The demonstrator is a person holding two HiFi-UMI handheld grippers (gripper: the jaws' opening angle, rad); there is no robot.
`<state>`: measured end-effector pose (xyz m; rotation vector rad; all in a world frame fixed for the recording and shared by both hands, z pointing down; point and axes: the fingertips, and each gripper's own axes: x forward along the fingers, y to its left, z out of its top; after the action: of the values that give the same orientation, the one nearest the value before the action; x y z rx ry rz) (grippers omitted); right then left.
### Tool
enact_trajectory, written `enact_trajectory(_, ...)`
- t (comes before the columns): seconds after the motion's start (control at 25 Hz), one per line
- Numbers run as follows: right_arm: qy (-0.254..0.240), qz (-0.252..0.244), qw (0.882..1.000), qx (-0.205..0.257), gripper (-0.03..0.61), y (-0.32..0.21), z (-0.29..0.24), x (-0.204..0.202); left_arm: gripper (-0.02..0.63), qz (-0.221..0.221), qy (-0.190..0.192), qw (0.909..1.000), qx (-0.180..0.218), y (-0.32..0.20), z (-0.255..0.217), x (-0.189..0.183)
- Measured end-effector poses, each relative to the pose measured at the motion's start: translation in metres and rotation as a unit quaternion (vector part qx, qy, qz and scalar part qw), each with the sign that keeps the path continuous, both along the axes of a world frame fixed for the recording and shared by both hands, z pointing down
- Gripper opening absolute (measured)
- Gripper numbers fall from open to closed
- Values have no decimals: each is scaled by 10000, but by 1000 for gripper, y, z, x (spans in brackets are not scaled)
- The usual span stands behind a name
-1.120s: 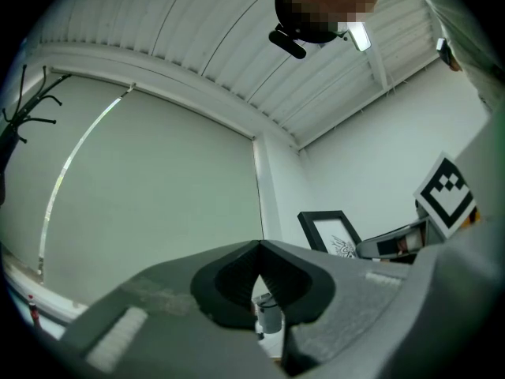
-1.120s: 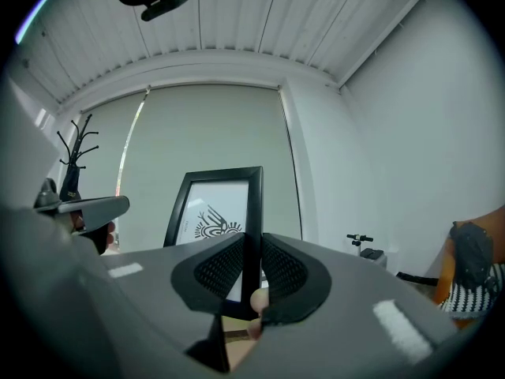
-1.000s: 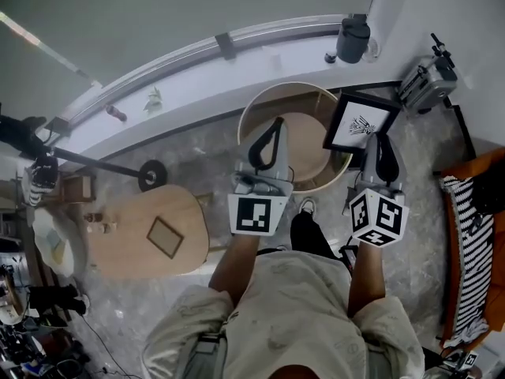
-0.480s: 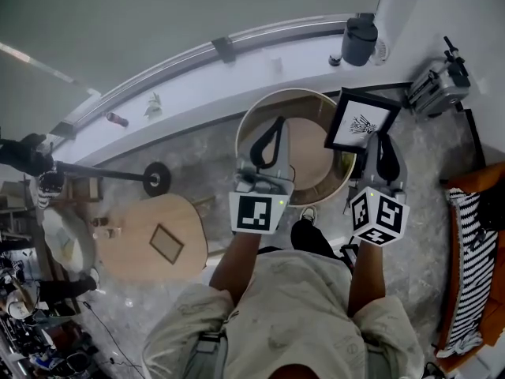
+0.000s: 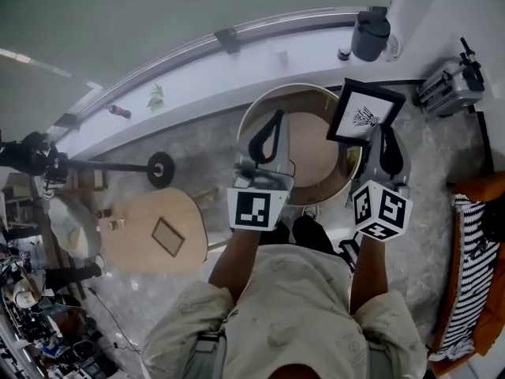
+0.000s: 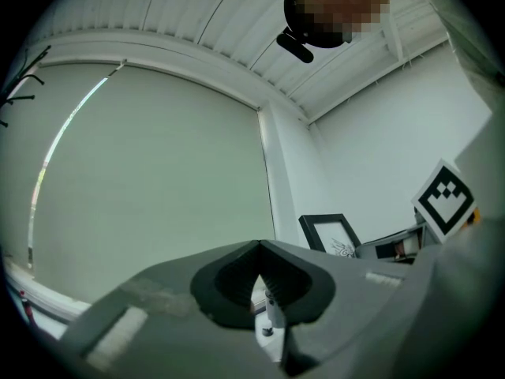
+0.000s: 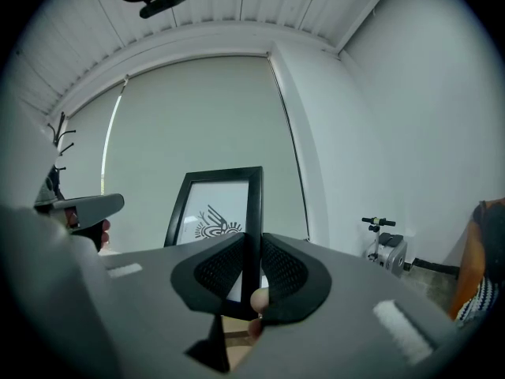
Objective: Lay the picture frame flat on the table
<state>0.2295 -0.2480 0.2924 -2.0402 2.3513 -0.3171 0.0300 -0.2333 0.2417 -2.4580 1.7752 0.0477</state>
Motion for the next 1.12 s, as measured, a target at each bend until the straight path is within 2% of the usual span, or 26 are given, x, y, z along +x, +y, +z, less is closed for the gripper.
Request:
enact_trajectory(0.2,-4,-22,9999,-153,71,-16,16,-14,3,27,60,9999,-85,-18,16,-11)
enact_trajectory(0.44,27,172,9994,-301,71,-35,27,-36,3,276,113,9994,-174,-45,29,-30)
enact_trajectory(0.6,84,257,9987,-439,71,-56,37,-55,3,416,-23,9989,-204,-70,39,-45)
enact_trajectory(1.12,241,306,9939,-1030,71,-126,96,-125,3,644,130,9956,-671,-134,103,-110)
